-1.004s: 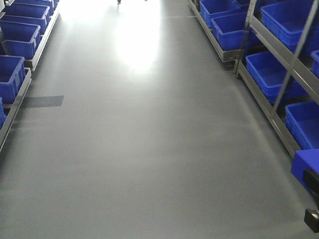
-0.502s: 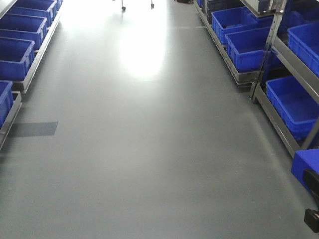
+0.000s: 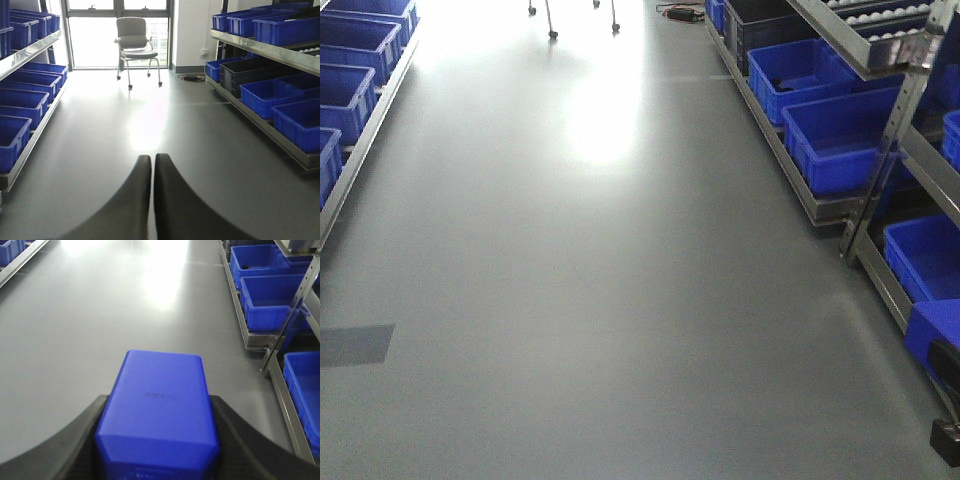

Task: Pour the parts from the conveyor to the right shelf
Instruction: 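Drive into the aisle between shelves of blue bins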

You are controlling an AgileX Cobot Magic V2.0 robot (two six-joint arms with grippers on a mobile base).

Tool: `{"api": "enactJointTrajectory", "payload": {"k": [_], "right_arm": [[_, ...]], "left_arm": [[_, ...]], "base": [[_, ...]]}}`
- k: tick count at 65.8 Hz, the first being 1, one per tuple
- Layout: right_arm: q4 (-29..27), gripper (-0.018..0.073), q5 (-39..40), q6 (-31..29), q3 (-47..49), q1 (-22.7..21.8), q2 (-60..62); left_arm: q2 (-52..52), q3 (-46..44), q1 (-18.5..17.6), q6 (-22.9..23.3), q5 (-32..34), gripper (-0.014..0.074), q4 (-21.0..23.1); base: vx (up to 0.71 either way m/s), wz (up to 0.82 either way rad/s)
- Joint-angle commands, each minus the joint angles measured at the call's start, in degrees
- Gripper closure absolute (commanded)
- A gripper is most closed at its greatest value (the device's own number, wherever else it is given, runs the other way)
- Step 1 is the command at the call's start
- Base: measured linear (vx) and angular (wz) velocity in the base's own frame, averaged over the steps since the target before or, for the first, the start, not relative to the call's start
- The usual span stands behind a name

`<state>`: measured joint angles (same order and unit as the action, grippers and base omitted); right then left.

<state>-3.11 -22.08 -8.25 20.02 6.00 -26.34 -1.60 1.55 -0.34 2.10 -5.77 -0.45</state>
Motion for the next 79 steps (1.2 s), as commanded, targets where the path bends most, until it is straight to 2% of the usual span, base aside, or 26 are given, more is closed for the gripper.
{"api": "enactJointTrajectory", "payload": {"k": [1,56,79], "right_arm": [[0.4,0.0568,4.5,-0.5,1.6,0.1,-0.3],[0.4,0.0568,4.5,-0.5,1.6,0.1,-0.3],[0.4,0.0568,4.5,-0.5,1.6,0.1,-0.3]], "left_arm": [[-1.0,-1.1,0.2,0.5,4.5,0.0603,0.5],[-1.0,-1.1,0.2,0.5,4.5,0.0603,0.5],[-1.0,-1.1,0.2,0.5,4.5,0.0603,0.5]], "base": [[0.67,-0.03],[0.58,0.01],[0.34,0.43]]}}
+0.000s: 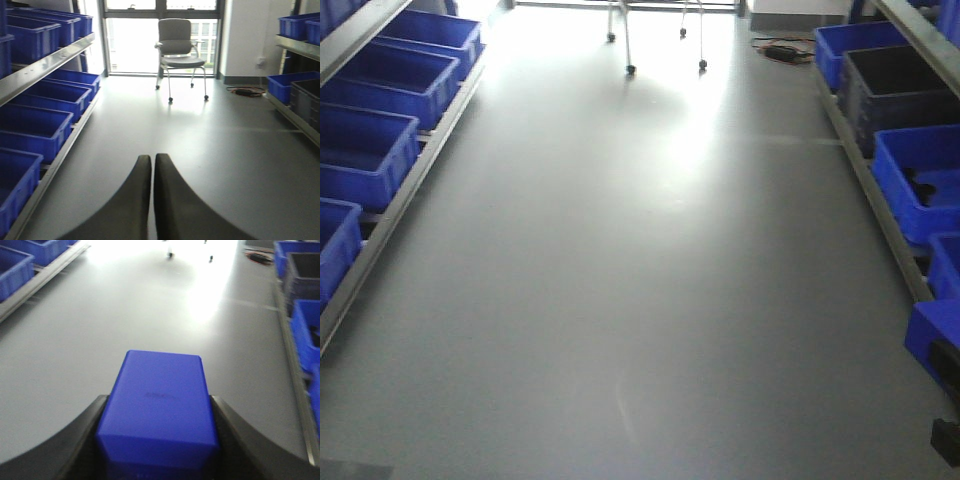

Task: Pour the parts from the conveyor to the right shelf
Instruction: 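Drive into the aisle between shelves of blue bins, then turn and stop facing the empty blue bin on the shelf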

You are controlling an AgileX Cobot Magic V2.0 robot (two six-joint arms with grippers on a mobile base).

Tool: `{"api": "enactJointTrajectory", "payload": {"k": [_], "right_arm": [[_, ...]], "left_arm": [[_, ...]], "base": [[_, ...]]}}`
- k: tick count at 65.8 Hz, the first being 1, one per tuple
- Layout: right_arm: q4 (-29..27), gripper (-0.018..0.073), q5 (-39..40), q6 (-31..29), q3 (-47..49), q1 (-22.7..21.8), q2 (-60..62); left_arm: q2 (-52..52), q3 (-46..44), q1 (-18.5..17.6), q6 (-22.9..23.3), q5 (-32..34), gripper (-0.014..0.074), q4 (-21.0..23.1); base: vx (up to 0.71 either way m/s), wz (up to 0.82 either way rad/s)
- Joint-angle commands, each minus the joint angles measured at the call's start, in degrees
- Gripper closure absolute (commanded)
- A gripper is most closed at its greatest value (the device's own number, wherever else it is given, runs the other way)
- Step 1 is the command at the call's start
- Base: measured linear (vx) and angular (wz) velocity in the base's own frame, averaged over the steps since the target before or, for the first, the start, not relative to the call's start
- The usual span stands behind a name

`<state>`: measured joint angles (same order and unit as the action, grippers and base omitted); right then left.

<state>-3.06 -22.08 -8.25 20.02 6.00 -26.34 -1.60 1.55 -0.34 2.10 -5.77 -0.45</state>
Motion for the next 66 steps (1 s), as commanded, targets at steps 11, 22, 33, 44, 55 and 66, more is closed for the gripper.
{"api": "enactJointTrajectory", "payload": {"k": [11,22,33,44,55,66], "right_arm": [[0.3,0.0568,4.4,-0.5,1.6,0.1,-0.3],[0.3,0.0568,4.5,-0.5,1.6,0.1,-0.3],[0.3,0.0568,4.5,-0.5,1.6,0.1,-0.3],[0.3,0.0568,4.5,-0.5,1.6,0.1,-0.3],[0.3,0.0568,4.5,-0.5,1.6,0.1,-0.3],[0.3,0.0568,4.4,-0.5,1.6,0.1,-0.3]], "left_arm": [[-1.0,-1.1,0.2,0.5,4.5,0.0603,0.5],[-1.0,-1.1,0.2,0.5,4.5,0.0603,0.5],[-1.0,-1.1,0.2,0.5,4.5,0.0603,0.5],[-1.0,-1.1,0.2,0.5,4.5,0.0603,0.5],[-1.0,-1.1,0.2,0.5,4.5,0.0603,0.5],[-1.0,-1.1,0.2,0.5,4.5,0.0603,0.5]], "base": [[0.21,0.84],[0.17,0.97],[0.18,0.94],[0.19,0.82],[0.18,0.71],[0.14,0.76]]}}
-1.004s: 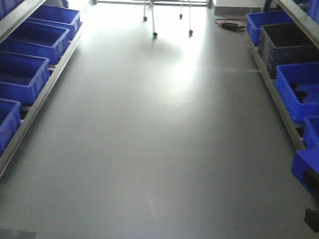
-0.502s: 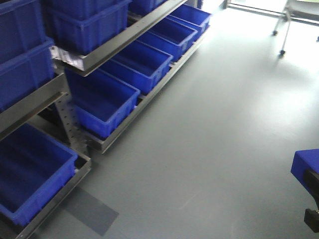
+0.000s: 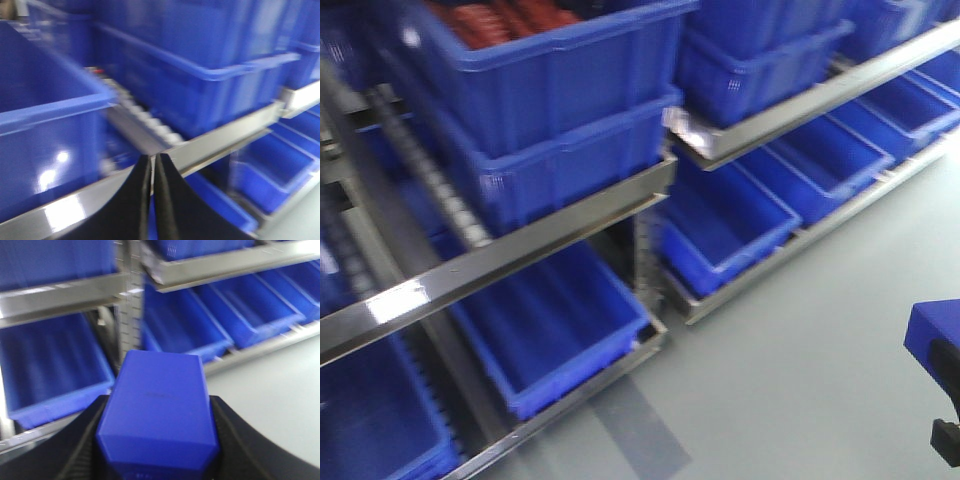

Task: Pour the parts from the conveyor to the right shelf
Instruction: 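Turn and stop facing the empty blue bin on the shelf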

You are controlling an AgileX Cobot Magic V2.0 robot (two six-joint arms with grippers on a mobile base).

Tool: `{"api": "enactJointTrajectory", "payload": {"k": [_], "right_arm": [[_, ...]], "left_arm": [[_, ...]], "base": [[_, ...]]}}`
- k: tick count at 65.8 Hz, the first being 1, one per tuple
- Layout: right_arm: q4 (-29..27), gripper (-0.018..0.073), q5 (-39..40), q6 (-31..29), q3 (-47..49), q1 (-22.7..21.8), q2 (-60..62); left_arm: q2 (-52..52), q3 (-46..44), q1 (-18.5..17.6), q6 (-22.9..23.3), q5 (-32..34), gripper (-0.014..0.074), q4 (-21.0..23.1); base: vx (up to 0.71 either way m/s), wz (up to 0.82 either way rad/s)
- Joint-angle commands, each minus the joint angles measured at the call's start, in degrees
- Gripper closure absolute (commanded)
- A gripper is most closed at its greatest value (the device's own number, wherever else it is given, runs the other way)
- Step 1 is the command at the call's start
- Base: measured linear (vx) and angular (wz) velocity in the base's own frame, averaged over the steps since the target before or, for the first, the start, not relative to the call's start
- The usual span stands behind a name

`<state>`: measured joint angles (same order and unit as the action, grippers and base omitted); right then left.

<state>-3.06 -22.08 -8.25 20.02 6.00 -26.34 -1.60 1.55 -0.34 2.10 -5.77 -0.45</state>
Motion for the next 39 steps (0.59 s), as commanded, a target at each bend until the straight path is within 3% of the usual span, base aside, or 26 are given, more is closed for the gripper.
{"api": "enactJointTrajectory", "payload": {"k": [1,26,39], "right_arm": [[0.3,0.0568,4.4,-0.5,1.6,0.1,-0.3],[0.3,0.0568,4.4,-0.5,1.6,0.1,-0.3],[0.3,0.0568,4.5,-0.5,1.6,0.1,-0.3]], "left_arm": [[-1.0,-1.1,0.2,0.5,4.5,0.0603,0.5],[-1.0,-1.1,0.2,0.5,4.5,0.0603,0.5],[-1.0,-1.1,0.2,0.5,4.5,0.0603,0.5]], "base": [[0.12,0.82],[0.10,0.98],[0.13,0.63]]}}
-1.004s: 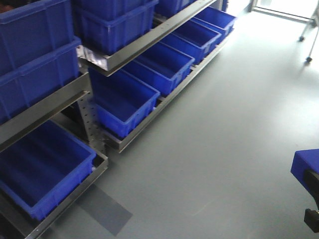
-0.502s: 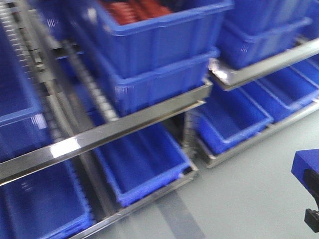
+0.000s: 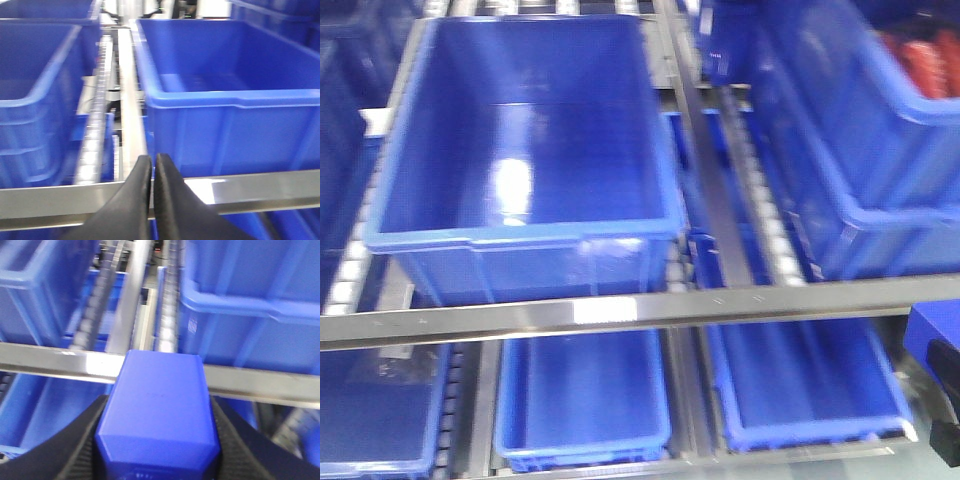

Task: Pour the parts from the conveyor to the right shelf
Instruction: 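Turn and stop facing the empty blue bin on the shelf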

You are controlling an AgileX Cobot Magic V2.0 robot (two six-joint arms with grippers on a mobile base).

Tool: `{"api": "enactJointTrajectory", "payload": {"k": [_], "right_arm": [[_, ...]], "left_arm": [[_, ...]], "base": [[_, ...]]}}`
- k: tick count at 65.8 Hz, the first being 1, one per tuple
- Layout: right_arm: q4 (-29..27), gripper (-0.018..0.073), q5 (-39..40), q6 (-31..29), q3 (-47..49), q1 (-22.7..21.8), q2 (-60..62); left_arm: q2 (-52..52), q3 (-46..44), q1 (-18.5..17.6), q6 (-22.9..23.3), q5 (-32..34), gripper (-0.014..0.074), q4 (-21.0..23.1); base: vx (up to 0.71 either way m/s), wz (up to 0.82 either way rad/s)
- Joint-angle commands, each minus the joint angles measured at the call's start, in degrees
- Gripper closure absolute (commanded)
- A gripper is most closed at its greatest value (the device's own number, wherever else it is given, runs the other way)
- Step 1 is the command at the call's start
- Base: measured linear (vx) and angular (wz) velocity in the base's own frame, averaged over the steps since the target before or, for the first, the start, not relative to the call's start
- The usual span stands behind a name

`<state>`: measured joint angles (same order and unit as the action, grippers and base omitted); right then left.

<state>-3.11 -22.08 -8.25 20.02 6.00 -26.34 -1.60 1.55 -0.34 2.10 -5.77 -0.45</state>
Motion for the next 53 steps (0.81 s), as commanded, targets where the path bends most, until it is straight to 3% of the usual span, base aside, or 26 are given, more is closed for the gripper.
{"api": "enactJointTrajectory", "payload": {"k": [1,26,53], "right_arm": [[0.4,0.0568,4.5,-0.5,1.6,0.1,-0.3],[0.4,0.0568,4.5,-0.5,1.6,0.1,-0.3],[0.4,0.0568,4.5,-0.5,1.6,0.1,-0.3]], "left_arm": [[-1.0,-1.1,0.2,0.5,4.5,0.0603,0.5],[-1.0,-1.1,0.2,0.5,4.5,0.0603,0.5],[-1.0,-1.1,0.2,0.5,4.5,0.0603,0.5]], "base": [[0.14,0.40],[0.17,0.21],[0.22,-0.04]]}}
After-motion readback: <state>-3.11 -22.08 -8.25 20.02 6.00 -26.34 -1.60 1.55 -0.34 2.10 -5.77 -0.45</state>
